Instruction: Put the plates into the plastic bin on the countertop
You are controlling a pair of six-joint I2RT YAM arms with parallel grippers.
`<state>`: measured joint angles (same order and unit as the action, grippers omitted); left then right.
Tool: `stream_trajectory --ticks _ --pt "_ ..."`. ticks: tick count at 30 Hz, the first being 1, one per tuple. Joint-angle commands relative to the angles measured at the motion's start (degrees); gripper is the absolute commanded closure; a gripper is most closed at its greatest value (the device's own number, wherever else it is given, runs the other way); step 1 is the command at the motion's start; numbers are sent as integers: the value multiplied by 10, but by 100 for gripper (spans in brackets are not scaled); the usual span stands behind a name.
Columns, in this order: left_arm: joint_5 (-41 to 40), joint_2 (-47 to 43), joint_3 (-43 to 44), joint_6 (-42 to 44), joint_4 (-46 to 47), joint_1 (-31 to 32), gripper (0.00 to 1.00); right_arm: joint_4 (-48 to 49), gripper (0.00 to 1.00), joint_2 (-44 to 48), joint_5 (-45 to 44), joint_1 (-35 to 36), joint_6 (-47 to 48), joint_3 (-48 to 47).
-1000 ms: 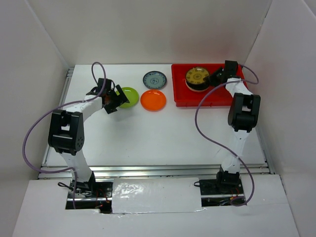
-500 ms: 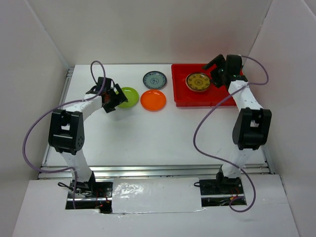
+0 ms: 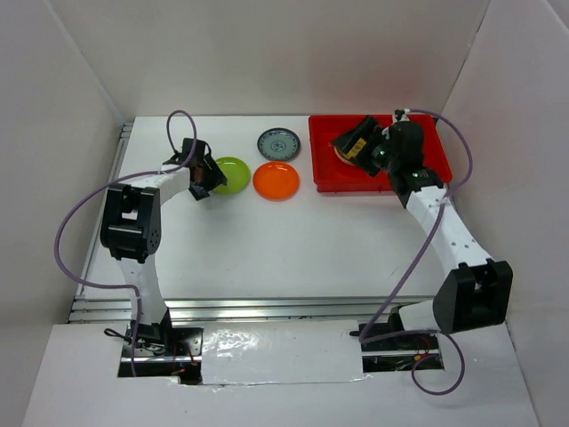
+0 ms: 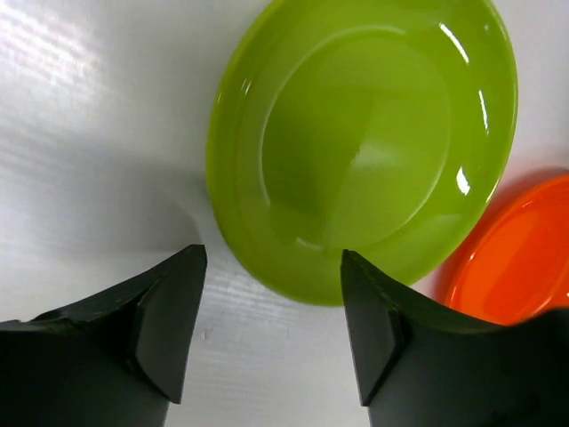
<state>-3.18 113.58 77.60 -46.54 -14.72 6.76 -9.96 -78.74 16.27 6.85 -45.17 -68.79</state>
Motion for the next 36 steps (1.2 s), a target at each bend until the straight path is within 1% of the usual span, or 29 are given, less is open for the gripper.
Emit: stream_trajectory --ticks 1,2,3,4,5,6,9,10,12,13,17,20,21,25,30,32,35,36 --pt "-22 28 29 -7 15 -4 27 42 0 58 21 28 24 24" --pt "-31 30 35 -8 1 -3 34 35 0 74 20 33 27 27" --pt "-39 31 38 -10 -7 -2 56 32 0 82 20 35 28 33" --pt "-46 32 38 -11 -12 0 69 33 0 89 20 37 27 38" --pt "-52 33 35 -14 -16 2 79 37 0 104 22 37 24 44" --pt "-66 34 33 -16 -28 2 86 39 0 113 24 37 24 52" --pt "-74 36 22 -26 -35 -1 86 18 0 131 10 41 31 46" --pt "-74 38 19 -29 -34 -2 88 11 0 134 5 43 37 44" --pt "-76 37 11 -36 -35 -7 99 8 0 142 11 41 37 46" --pt "-77 34 3 -37 -32 -7 100 9 0 144 14 40 38 48" --pt "-89 1 -18 -45 -31 -14 100 15 0 136 31 35 36 55" --pt "-101 -53 -39 -36 -31 -13 100 27 0 119 42 41 34 62" --pt "-101 -88 -46 -28 -25 -11 100 30 0 112 45 50 37 63" --pt "-101 -155 -72 -6 -23 -7 100 45 0 42 55 83 47 53" --pt "-64 -217 -99 15 -17 -4 100 97 0 -40 96 114 36 39" --pt "-42 -237 -115 20 -13 -2 100 97 0 -94 121 140 43 0" --pt "-36 -273 -138 21 -10 0 100 97 0 -175 143 164 41 -54" --pt "-26 -286 -143 22 -6 0 100 118 0 -211 148 169 34 -74"
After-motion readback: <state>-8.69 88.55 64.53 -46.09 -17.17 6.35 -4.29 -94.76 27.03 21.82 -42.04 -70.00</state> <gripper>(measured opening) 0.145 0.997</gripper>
